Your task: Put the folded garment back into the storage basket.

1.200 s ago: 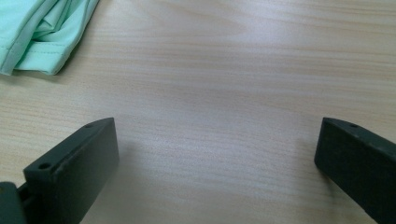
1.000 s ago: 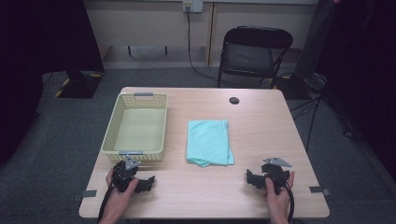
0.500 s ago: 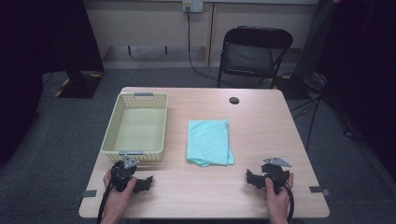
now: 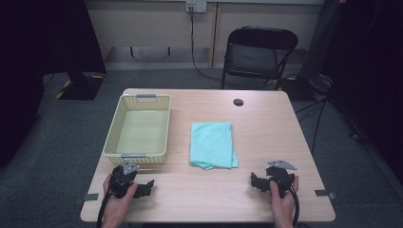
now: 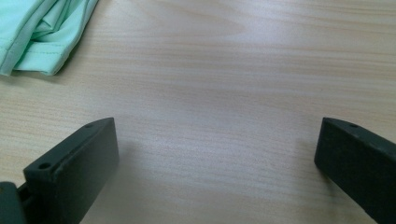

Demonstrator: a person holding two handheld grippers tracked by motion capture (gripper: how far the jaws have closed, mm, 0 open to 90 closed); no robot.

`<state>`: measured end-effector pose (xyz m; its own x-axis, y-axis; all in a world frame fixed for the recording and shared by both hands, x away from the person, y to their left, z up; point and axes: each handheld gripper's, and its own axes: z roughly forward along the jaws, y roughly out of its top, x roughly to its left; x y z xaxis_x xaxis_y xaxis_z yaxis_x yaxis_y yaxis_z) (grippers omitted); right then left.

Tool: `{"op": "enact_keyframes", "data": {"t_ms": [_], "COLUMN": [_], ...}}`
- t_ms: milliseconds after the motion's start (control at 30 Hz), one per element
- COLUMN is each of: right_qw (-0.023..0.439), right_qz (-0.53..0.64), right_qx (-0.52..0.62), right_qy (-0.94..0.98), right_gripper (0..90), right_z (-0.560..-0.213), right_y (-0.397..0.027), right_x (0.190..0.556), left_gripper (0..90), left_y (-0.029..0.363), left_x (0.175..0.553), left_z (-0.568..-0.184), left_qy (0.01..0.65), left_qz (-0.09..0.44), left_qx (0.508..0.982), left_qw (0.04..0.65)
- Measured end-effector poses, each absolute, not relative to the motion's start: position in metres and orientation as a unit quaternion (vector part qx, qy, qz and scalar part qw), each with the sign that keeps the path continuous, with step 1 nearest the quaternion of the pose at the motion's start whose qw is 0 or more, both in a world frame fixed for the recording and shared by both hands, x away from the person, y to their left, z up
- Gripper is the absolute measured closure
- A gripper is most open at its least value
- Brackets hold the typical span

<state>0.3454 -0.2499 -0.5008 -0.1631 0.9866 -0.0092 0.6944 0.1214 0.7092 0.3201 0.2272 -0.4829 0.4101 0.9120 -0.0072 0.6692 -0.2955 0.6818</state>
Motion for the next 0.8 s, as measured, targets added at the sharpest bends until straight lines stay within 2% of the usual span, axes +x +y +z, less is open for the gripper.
{"op": "enact_keyframes", "data": {"t_ms": [800], "right_qw": [0.252], "right_qz": [0.290], "right_qx": [0.596], "right_qy": [0.705], "right_gripper": [0.0], "right_z": [-0.501], "right_y": [-0.250], "right_x": [0.345], "left_gripper": [4.5], "left_y": [0.229], "left_x": [0.314], "left_z": [-0.472], "left_qy": [0.503], "left_qz": [0.174], "left_qx": [0.776], "left_qw": [0.338]}}
